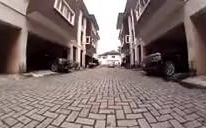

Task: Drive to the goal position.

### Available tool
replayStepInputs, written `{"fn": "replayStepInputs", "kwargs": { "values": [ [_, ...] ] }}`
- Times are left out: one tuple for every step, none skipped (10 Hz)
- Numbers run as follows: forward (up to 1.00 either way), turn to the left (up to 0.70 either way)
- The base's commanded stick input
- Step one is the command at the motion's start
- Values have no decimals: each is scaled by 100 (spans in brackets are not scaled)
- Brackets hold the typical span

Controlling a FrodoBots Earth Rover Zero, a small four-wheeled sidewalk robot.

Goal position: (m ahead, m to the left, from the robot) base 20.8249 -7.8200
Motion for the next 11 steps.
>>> {"fn": "replayStepInputs", "kwargs": {
  "values": [
    [50,0],
    [50,0],
    [50,0],
    [50,0],
    [50,0],
    [50,0],
    [50,0],
    [50,0],
    [50,0],
    [50,0],
    [50,0]
  ]
}}
